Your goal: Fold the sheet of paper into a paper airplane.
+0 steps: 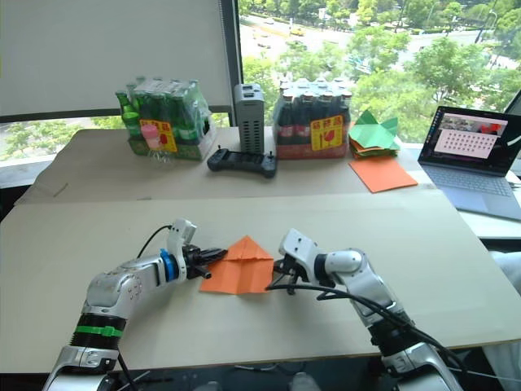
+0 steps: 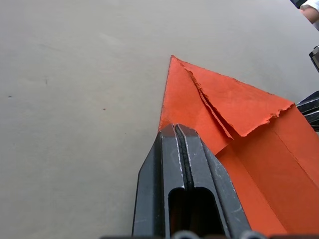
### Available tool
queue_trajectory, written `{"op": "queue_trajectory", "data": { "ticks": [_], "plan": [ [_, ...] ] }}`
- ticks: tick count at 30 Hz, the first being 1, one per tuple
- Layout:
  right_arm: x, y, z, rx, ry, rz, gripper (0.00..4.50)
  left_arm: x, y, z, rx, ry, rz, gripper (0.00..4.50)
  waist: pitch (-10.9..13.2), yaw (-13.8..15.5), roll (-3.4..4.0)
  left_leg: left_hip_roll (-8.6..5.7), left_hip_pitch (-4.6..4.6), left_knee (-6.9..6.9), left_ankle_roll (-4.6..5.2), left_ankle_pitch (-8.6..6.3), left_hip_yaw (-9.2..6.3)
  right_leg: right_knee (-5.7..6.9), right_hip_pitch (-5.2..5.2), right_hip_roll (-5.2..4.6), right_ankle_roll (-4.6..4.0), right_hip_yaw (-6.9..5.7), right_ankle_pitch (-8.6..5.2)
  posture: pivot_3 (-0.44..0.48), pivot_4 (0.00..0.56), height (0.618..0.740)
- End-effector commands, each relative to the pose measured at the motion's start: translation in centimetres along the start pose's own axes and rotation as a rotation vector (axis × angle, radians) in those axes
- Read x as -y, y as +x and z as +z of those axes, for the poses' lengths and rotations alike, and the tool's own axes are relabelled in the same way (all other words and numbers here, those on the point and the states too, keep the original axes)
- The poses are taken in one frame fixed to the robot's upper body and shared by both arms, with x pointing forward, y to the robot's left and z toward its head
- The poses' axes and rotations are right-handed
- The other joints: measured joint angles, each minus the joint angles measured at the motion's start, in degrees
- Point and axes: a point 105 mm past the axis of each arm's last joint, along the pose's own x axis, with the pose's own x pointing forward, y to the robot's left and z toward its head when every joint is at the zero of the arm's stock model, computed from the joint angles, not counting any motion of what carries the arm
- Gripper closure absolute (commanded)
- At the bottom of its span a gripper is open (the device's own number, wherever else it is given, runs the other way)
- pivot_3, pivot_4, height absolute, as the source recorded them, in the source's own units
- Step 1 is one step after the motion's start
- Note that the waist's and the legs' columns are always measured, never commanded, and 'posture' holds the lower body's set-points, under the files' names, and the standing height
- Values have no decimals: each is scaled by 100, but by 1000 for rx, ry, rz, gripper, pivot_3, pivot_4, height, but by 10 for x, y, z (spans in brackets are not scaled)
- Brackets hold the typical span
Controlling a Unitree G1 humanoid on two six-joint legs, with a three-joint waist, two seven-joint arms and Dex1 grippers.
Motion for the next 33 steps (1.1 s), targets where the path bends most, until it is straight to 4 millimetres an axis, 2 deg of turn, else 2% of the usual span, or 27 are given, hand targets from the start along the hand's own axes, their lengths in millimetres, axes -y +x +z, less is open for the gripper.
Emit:
{"op": "queue_trajectory", "data": {
  "ticks": [1,9,16,23,33],
  "plan": [
    [8,-2,15,58,-6,-20,4500,-8,-1,-22,-67,-37,46,4479,0,0,0,0,0,0,0,0,0,0,0,0,0,0,0,0,150,740],
    [9,6,42,186,106,-29,4500,-8,0,-23,-71,-34,47,4479,0,10,0,0,-1,0,0,0,-1,1,0,0,-2,0,1,0,150,740],
    [-4,23,51,216,125,-3,4500,-9,0,-20,-70,-26,48,4479,0,16,1,0,-1,0,0,0,-1,2,-2,0,-3,0,1,0,150,740],
    [-6,37,60,252,159,-8,4500,-10,-1,-19,-72,-22,51,4479,0,21,1,0,-1,0,0,0,-1,3,-2,0,-3,0,2,0,150,740],
    [-11,63,53,202,161,-14,4500,-11,-2,-18,-69,-19,55,4479,0,23,1,0,-1,0,0,0,-1,5,-3,0,-4,0,2,0,150,740]
  ]
}}
